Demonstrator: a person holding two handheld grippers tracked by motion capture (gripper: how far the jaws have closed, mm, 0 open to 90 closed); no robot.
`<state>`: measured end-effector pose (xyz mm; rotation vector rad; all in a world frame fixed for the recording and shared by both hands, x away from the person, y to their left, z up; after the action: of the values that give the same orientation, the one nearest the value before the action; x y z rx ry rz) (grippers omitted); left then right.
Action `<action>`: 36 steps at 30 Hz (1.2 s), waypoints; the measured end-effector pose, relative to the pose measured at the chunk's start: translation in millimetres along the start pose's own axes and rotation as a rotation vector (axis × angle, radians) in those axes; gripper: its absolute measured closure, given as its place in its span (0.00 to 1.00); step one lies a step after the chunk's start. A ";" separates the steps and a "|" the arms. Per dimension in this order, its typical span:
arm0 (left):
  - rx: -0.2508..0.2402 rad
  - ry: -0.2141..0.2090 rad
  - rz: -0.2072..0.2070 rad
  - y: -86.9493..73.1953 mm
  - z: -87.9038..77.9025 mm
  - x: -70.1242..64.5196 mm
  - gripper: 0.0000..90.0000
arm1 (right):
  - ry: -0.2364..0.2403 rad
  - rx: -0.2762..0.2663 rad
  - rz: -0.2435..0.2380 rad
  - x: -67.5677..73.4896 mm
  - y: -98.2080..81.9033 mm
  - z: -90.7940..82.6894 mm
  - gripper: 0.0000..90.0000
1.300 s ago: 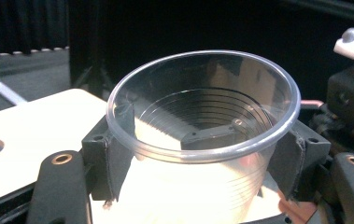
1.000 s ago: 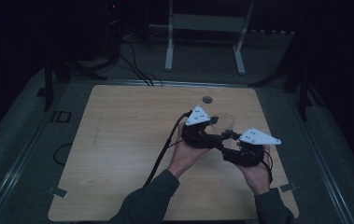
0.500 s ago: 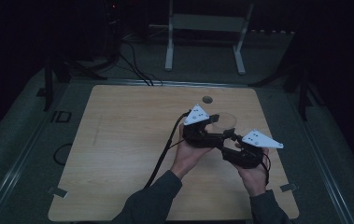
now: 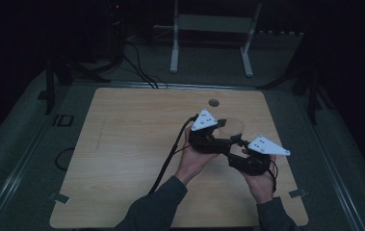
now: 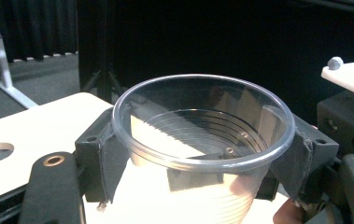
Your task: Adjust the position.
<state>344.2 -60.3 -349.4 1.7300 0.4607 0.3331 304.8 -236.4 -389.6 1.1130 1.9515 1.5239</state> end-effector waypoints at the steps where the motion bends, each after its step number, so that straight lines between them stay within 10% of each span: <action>1: 0.005 0.002 0.011 -0.1 0.3 -0.9 0.31 | 0.001 0.000 0.001 -0.1 -0.3 0.2 0.46; 36: 0.062 0.073 0.074 -3.7 0.3 -2.2 0.33 | -0.007 -0.011 0.064 -14.1 -20.0 -18.9 0.33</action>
<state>341.9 -61.0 -353.0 1.8028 0.4647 0.4407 292.6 -260.5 -404.6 1.1848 1.9176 1.5603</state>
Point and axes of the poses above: each handheld gripper's, and its own axes: z roughly forward along the jaws, y roughly out of its top, x roughly to its left, the point moved 1 cm from there along z, roughly forward along the jaws, and after that the axes turned 8 degrees about z, right-handed, at the moved point
